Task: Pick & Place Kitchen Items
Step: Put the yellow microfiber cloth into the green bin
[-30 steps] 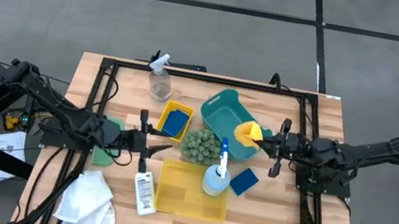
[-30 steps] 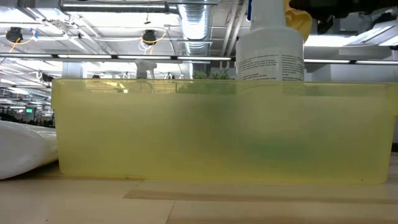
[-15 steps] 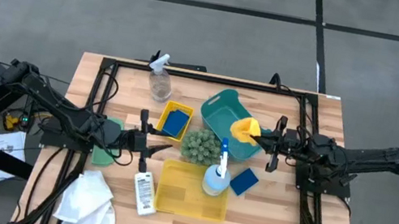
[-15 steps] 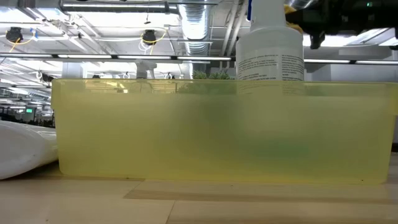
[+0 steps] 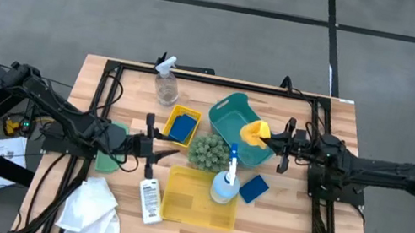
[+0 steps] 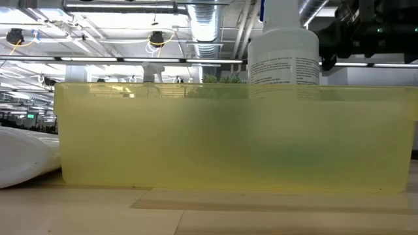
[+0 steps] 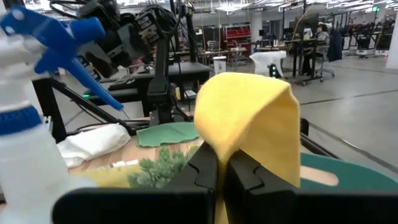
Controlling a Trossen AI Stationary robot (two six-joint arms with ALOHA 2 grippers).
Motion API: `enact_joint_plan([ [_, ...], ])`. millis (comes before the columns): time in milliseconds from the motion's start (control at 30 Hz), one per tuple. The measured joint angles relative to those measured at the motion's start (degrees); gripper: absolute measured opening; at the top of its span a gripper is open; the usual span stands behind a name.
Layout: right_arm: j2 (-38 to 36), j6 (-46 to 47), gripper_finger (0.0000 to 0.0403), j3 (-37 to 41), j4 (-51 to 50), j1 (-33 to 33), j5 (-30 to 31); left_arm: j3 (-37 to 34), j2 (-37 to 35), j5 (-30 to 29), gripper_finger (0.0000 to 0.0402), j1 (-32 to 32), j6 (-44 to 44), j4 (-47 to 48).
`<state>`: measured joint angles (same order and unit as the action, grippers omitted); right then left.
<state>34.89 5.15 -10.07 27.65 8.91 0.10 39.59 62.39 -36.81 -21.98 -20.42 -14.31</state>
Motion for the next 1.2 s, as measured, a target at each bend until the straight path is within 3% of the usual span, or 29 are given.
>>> enact_joint_plan([
  [200,0.39,0.29,0.0001,0.94,-1.06,4.39,-3.32,0.0,0.0,3.09,0.0127,1.93,1.59,0.42],
  [400,5.31,0.41,0.0001,0.92,-1.22,6.63,-4.01,0.0,0.0,6.59,0.0127,3.83,3.07,0.42],
  [900,24.04,5.39,0.0001,-0.84,6.21,12.91,-9.11,0.0,0.0,6.73,0.0127,4.12,3.38,0.42],
  [1200,28.23,7.58,0.0001,-2.18,6.14,14.99,-13.56,0.0,0.0,6.73,0.0127,4.11,3.38,1.11],
])
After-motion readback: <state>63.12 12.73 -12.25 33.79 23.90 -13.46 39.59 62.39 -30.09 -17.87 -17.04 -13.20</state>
